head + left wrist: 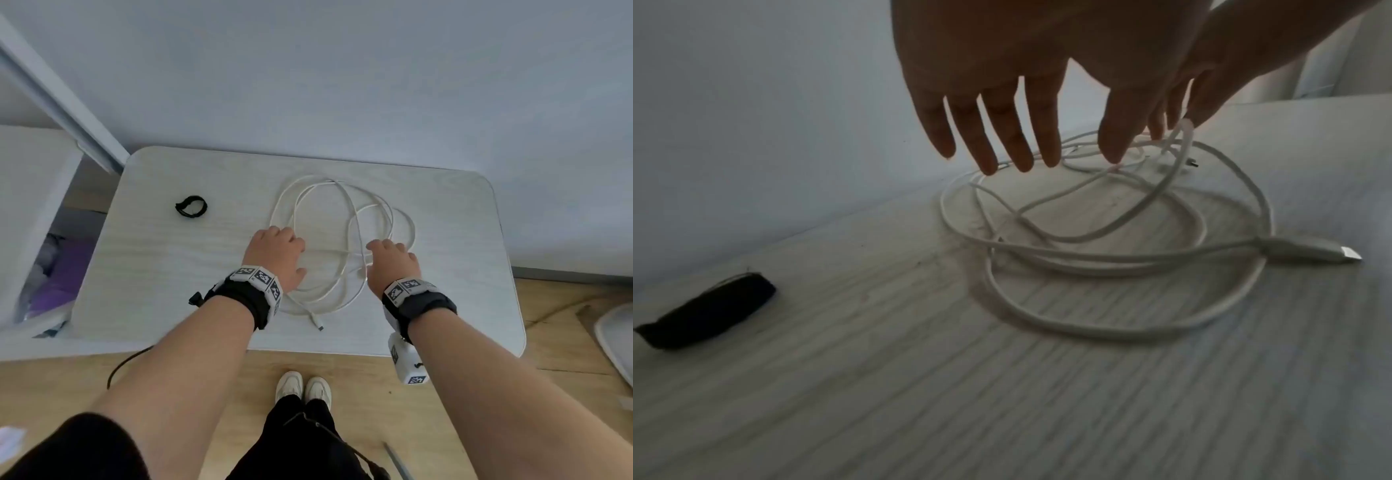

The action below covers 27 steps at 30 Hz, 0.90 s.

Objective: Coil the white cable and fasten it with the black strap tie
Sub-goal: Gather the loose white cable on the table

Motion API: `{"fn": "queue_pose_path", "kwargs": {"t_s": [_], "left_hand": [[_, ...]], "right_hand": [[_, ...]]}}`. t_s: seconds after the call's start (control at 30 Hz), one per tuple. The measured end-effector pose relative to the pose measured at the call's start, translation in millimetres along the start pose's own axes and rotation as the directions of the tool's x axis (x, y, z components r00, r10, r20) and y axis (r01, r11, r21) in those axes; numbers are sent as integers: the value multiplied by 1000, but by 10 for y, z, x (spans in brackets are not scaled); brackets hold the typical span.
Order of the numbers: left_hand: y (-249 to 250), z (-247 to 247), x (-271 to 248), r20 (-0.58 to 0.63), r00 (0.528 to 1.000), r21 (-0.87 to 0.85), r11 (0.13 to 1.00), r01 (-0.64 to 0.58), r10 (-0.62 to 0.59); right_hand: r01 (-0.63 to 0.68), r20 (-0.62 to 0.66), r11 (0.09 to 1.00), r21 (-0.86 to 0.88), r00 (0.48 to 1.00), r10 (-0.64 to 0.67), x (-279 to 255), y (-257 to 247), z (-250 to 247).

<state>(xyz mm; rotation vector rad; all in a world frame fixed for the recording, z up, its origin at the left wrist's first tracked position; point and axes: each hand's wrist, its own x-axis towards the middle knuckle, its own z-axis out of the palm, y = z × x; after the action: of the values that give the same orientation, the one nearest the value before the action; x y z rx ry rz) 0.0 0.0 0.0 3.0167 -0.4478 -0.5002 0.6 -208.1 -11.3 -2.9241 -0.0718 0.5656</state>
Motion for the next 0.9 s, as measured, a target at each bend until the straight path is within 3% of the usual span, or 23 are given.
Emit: {"fn": "queue_pose_path", "kwargs": {"t_s": [0.13, 0.3, 0.43, 0.63, 0.9], "left_hand": [[19, 48, 4, 0, 1000, -5, 1000, -21, 21], [115, 134, -7, 111, 985, -30, 991, -130, 133], [171, 172, -24, 192, 975, -113, 989, -95, 115], [210, 181, -13, 109, 988, -107, 989, -102, 113], [174, 142, -28, 57, 992, -123, 987, -103, 111]], "right_hand": [[-141, -20, 990, -8, 990, 140, -44, 230, -20], [-161, -2, 986, -39, 987, 161, -90, 349, 23], [-143, 8, 989, -39, 990, 143, -108, 335, 55], [-76, -9, 997, -6, 997, 76, -61, 243, 113], [-196, 46, 977, 88, 980, 193, 43, 175, 32]]}}
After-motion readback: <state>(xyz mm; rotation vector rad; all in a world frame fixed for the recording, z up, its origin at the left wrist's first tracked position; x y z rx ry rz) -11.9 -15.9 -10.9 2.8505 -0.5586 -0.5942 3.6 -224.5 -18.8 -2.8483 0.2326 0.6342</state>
